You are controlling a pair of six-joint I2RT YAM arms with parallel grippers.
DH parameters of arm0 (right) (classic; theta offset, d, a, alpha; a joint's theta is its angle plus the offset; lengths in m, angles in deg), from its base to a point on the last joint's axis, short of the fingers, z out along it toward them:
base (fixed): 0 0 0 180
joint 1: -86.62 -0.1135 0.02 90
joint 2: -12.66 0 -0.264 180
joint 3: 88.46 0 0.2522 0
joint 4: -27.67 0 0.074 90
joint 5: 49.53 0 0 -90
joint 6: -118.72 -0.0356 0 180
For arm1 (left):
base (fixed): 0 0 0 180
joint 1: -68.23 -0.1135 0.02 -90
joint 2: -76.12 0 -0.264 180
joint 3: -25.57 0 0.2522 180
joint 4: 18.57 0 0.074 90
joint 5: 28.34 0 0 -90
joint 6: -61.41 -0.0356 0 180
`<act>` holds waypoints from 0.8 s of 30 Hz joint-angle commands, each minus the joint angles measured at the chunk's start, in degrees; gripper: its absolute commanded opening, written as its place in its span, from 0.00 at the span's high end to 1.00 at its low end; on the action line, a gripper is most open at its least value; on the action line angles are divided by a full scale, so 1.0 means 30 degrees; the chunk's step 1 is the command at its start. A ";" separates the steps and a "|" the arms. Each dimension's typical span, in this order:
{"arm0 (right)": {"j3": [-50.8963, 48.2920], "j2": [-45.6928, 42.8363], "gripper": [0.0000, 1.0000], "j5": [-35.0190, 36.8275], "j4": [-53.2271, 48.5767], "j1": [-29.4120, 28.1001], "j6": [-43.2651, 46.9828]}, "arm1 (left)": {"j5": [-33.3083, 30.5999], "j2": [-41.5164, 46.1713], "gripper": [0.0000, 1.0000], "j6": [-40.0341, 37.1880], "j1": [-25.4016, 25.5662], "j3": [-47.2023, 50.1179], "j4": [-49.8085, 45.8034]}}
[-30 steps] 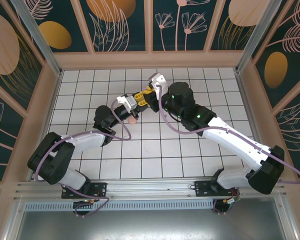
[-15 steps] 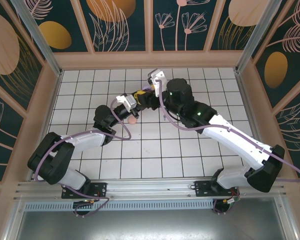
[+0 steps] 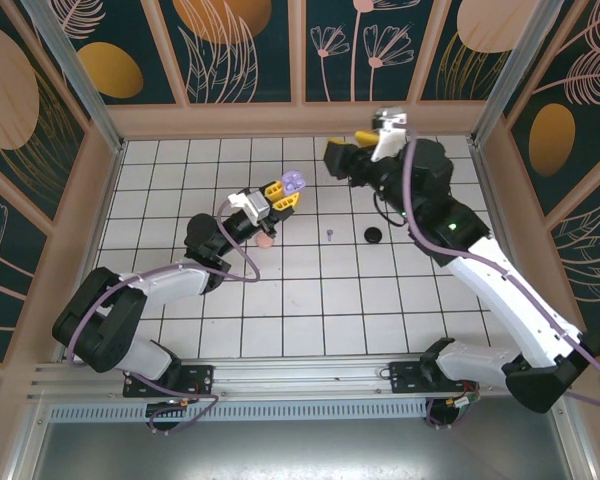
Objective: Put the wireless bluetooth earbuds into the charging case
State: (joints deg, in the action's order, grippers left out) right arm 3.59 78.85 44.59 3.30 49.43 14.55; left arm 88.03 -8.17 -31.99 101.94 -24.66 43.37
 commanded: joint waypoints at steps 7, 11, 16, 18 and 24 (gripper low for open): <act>-0.2432 0.2808 0.30 -0.0032 -0.3524 0.1835 -0.3916 | -0.2509 0.1986 1.00 0.0656 0.0100 0.1503 0.1047; -0.3093 0.5331 0.31 -0.0176 -0.3962 0.2465 -0.4378 | -0.3076 0.2488 1.00 0.0981 0.0085 0.1913 0.0707; -0.2324 0.9148 0.34 -0.0788 -0.4895 0.2436 -0.4218 | -0.3340 0.2966 1.00 0.1381 0.0100 0.2332 0.0665; -0.1958 1.0351 0.35 -0.0820 -0.5030 0.2381 -0.4155 | -0.3344 0.3053 1.00 0.1442 0.0099 0.2425 0.0720; -0.0893 1.3020 0.40 -0.0810 -0.5433 0.2130 -0.3441 | -0.3271 0.3224 1.00 0.1405 0.0100 0.2517 0.0635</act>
State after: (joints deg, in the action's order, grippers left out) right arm -2.18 116.03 42.69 -10.86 56.51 3.05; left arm 78.92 0.14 -28.71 101.96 -17.43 43.96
